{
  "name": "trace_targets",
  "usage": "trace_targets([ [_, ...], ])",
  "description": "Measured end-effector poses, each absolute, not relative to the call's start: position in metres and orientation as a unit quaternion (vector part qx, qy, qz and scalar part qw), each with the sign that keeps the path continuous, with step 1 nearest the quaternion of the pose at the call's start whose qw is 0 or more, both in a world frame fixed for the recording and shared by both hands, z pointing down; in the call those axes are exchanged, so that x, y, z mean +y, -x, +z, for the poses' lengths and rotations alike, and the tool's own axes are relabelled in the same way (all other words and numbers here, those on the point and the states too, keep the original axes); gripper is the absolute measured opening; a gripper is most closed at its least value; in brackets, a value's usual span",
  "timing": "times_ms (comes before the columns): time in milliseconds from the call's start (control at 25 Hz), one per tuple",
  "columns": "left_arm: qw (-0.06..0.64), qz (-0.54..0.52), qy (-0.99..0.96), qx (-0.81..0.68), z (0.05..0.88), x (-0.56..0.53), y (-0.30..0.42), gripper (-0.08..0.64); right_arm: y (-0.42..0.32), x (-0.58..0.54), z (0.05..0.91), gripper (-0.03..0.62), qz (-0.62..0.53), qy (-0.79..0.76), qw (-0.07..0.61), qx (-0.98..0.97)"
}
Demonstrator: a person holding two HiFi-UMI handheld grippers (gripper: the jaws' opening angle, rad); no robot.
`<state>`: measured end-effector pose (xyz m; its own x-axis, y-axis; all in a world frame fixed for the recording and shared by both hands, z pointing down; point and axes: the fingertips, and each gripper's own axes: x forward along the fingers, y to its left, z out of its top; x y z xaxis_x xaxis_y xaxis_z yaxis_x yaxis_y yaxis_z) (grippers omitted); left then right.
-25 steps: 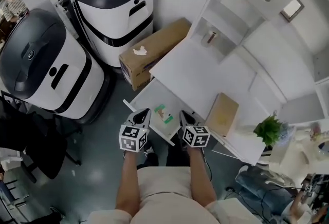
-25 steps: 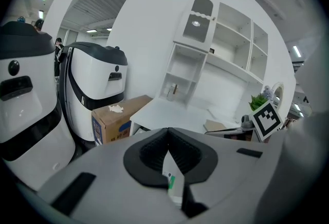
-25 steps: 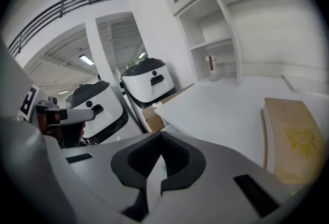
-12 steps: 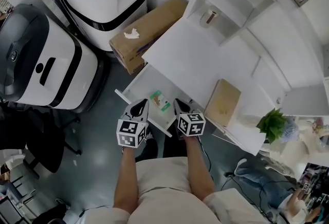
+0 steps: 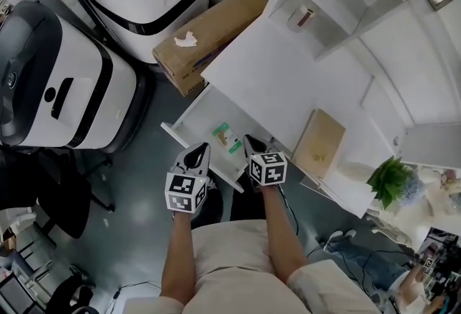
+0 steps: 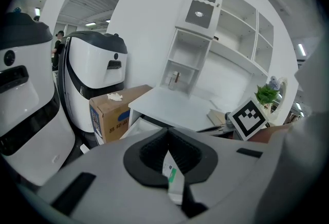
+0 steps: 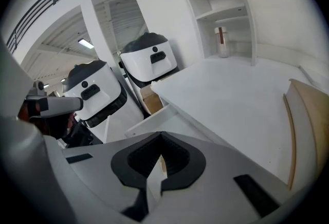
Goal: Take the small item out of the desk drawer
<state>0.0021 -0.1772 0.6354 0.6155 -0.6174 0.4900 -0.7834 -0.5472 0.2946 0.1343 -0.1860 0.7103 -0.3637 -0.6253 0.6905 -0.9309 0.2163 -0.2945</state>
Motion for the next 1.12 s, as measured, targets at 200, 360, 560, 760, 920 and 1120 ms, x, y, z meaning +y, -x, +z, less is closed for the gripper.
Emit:
trace_targets([
  [200,0.257,0.169,-0.860,-0.407,0.645,-0.177,-0.001,0.017,-0.124,-0.191,0.740,0.025,0.345,-0.486,0.278,-0.753],
  [360,0.265,0.172,-0.855,-0.412,0.651,-0.176,0.001,0.017,-0.111,-0.191,0.769,0.025,0.341,-0.458,0.316,-0.757],
  [560,0.272,0.175,-0.848,-0.420,0.658,-0.176,0.006,0.017,-0.087,-0.186,0.809,0.025,0.345,-0.410,0.350,-0.768],
  [760,0.272,0.178,-0.848,-0.418,0.669,-0.180,0.004,0.017,-0.079,-0.188,0.844,0.079,0.344,-0.385,0.381,-0.767],
  [920,0.279,0.178,-0.845,-0.420,0.679,-0.181,0.001,0.017,-0.078,-0.191,0.870,0.206,0.348,-0.377,0.405,-0.757],
  [1120,0.284,0.175,-0.841,-0.427,0.687,-0.184,0.002,0.017,-0.072,-0.196,0.891,0.312,0.347,-0.369,0.426,-0.750],
])
